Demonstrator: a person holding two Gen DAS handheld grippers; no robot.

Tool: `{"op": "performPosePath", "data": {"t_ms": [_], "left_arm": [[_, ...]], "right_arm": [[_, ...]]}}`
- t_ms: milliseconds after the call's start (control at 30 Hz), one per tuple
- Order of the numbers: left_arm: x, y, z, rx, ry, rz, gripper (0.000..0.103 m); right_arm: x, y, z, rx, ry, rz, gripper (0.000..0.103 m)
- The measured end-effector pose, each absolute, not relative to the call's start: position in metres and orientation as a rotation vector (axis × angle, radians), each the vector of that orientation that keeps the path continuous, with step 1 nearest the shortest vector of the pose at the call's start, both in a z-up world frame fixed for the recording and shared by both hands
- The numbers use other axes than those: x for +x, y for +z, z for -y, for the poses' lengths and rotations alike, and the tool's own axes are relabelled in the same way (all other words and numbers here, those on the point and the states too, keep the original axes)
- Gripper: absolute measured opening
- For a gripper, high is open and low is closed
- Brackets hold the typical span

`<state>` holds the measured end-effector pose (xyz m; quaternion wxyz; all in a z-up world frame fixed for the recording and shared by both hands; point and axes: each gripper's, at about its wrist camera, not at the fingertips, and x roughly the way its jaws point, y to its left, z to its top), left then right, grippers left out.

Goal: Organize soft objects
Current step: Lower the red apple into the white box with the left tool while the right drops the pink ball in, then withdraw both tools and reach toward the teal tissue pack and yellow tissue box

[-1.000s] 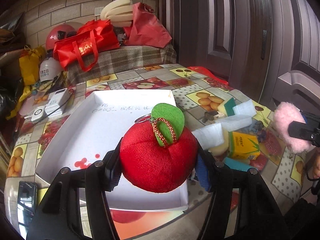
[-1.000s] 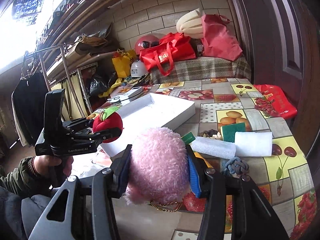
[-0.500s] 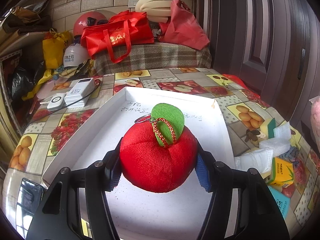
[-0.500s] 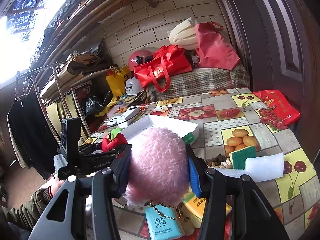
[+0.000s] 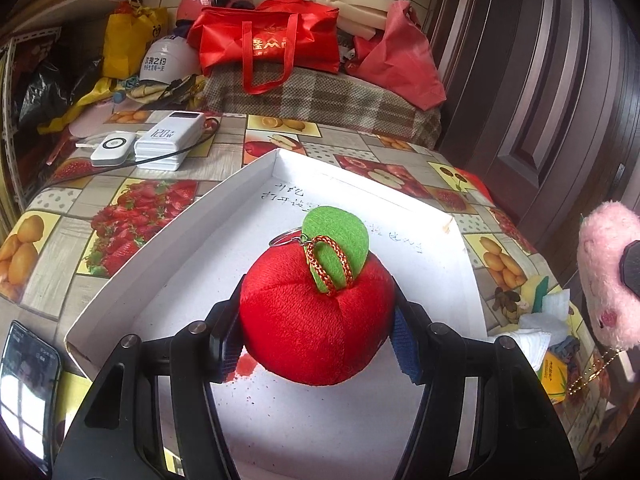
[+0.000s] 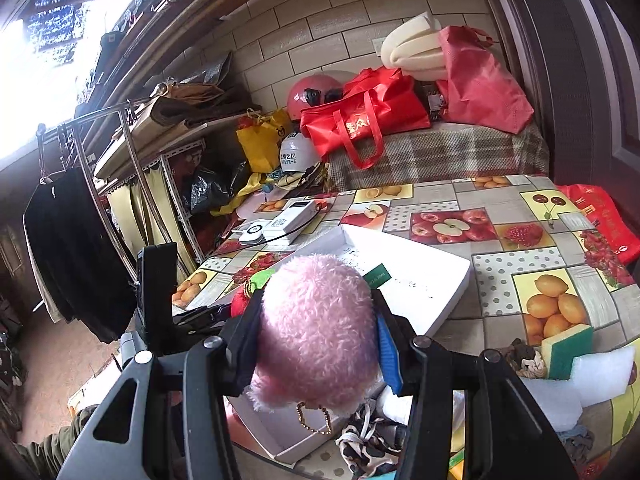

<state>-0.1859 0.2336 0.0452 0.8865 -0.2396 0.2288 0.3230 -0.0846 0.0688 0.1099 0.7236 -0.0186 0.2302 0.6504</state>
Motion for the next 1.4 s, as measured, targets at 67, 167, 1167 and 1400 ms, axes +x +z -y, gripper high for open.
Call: {"op": "performPosePath", "data": {"t_ms": [67,167,1167,1400], "left_arm": [[-0.185,0.043,-0.237,-0.51,0.66,-0.468,0.062],[-0.185,0.041,-0.24,-0.516,0.677,-0.476,0.062],[-0.215,0.057,-0.235,-0.418,0.833,-0.329,0.103],[-0.213,0.069,-0.204,-0.368,0.695,-0.26,0.103]], "right_arm": [[-0.084,0.109,-0.079,-0.037,1.433,-0.528,0.05],[-0.085,0.103,-0.096,-0.044,1.426,-0.56,0.05],[-0.076,0.098,-0.08,0.078,1.328,-0.555,0.089],[-0.055,0.102,-0.011,0.118,1.232,-0.458,0.1]]}}
